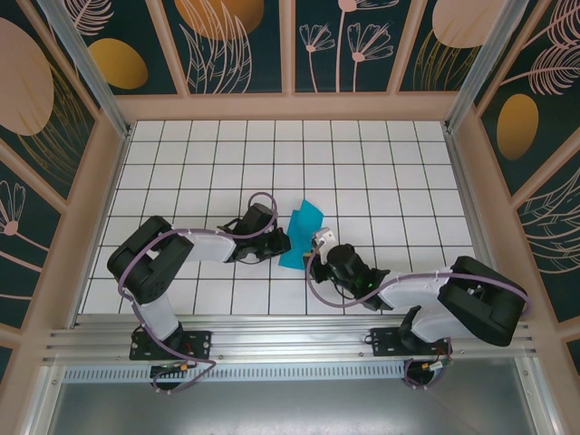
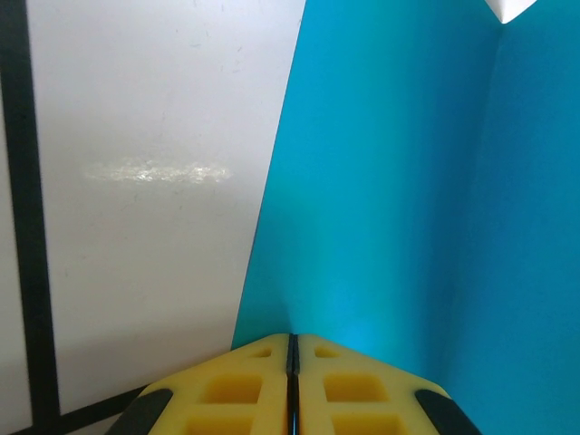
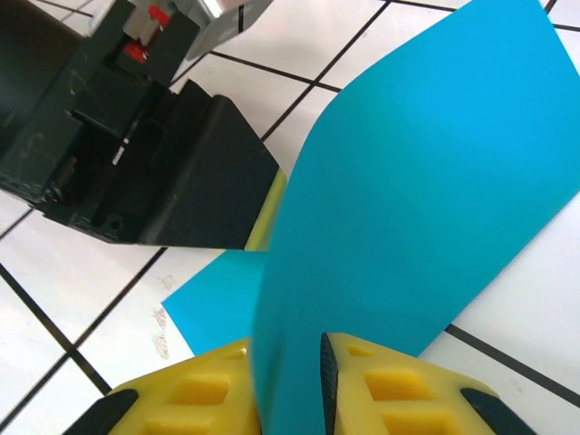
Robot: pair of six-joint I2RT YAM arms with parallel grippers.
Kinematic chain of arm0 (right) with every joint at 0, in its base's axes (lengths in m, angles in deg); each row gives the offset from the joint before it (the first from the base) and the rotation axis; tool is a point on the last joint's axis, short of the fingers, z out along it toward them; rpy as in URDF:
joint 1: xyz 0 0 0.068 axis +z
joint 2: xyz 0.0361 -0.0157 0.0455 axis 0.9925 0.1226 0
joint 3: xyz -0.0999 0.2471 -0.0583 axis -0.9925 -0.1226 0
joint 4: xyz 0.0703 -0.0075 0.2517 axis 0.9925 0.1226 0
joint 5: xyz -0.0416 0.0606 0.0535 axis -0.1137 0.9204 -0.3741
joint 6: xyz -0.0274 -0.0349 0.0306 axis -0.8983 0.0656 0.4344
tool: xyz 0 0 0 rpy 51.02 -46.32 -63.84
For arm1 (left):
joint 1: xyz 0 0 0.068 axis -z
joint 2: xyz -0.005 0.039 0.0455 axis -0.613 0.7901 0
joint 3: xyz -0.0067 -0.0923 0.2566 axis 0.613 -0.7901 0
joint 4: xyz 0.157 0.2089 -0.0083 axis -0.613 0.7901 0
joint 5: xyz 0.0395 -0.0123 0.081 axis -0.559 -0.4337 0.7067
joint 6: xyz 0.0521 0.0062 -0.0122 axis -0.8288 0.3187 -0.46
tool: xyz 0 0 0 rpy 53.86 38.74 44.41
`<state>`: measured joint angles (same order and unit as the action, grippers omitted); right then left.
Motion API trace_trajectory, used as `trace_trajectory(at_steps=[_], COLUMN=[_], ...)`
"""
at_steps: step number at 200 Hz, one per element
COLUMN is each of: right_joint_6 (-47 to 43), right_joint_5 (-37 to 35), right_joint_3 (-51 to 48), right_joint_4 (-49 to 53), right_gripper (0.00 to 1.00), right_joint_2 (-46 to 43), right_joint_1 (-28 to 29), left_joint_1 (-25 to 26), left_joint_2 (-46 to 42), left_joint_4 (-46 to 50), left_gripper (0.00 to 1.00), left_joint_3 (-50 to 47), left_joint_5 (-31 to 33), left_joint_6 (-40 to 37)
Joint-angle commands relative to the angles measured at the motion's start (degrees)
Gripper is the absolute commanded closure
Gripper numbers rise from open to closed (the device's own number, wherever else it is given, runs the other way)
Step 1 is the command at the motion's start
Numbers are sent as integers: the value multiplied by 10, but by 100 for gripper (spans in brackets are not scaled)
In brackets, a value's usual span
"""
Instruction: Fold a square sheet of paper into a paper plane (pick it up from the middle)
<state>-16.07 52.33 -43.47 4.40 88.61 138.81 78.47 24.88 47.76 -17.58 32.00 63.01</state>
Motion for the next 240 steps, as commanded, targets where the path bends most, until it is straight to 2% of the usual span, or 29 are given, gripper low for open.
trace_trajectory(at_steps=[1,25,57,97,123,169,202,240], right_joint_6=[14,16,21,28,47,70,90,97], right_joint_5=[27,37,45,52,86,251,337,379], right_joint_3=[0,-6,-6,-11,-2,27,49,82], right_joint_4=[-24,-25,-23,-29,-25,-11,-1,27], right_gripper=[76,77,73,86,97,100,100,98], right_joint_2=[-23,-33,-37,-29,-20,21,66,112], right_joint_1=[-8,-18,-24,-28,-52,-116,-157,-182], left_joint_1=[1,1,1,1,1,1,1,1], left_joint_2=[19,21,21,23,22,15,7,3], left_joint_4=[22,21,21,21,22,24,27,33], left_gripper=[88,88,88,89,89,88,86,86], left_joint_3=[4,5,6,6,7,7,10,12], left_joint_5=[7,5,5,4,4,7,15,19], left_joint_6=[-11,-11,-11,-11,-11,-15,-18,-22])
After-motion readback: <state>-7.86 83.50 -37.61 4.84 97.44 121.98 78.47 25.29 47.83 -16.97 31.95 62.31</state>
